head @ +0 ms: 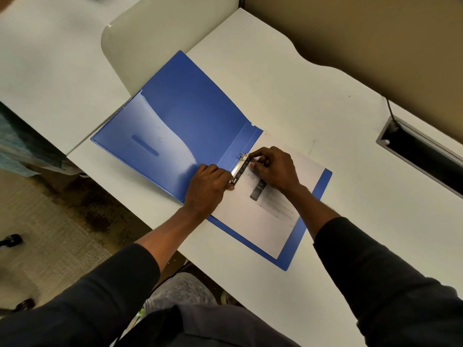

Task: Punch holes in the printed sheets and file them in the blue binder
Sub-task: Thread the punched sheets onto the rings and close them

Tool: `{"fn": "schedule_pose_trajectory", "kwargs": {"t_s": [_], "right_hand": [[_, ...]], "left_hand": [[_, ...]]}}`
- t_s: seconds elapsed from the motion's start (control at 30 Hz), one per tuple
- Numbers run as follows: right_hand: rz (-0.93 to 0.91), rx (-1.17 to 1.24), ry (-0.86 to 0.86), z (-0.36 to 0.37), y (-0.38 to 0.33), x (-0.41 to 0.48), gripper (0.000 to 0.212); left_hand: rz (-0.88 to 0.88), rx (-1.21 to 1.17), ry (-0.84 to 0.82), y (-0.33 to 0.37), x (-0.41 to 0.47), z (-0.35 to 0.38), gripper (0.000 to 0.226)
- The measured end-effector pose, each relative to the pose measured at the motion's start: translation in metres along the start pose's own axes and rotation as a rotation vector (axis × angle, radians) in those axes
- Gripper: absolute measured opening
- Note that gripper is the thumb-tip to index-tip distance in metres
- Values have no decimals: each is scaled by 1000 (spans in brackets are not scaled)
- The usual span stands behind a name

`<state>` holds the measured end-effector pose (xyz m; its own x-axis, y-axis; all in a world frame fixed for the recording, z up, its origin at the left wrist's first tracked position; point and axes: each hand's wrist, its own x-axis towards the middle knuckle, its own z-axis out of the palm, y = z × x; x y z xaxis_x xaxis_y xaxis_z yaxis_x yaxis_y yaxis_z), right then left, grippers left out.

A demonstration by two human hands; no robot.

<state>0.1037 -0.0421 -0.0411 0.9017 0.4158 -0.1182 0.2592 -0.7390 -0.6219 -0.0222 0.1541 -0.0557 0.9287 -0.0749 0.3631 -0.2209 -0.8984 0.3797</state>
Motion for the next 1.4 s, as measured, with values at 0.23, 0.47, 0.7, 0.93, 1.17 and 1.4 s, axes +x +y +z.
{"fn": "schedule_pose_trajectory", "kwargs": {"t_s": [0.23, 0.47, 0.7, 0.93, 1.17, 1.4], "right_hand": [[14, 12, -11, 1, 3, -5, 28], [19, 25, -31, -2, 4, -9, 35], [35, 18, -37, -2, 1, -12, 40], [166, -94, 74, 14, -12, -48, 53], [369, -269, 328, 41, -9, -129, 44], [684, -366, 477, 49, 3, -217, 59]], "left_hand": [[76, 49, 34, -6, 4, 5, 20], [112, 90, 62, -7, 7, 7, 17], [156, 108, 82, -10, 8, 9, 20], [167, 100, 30, -1, -2, 14, 22], [198, 65, -53, 54, -17, 36, 16], [349, 96, -168, 96, -19, 58, 29]]}}
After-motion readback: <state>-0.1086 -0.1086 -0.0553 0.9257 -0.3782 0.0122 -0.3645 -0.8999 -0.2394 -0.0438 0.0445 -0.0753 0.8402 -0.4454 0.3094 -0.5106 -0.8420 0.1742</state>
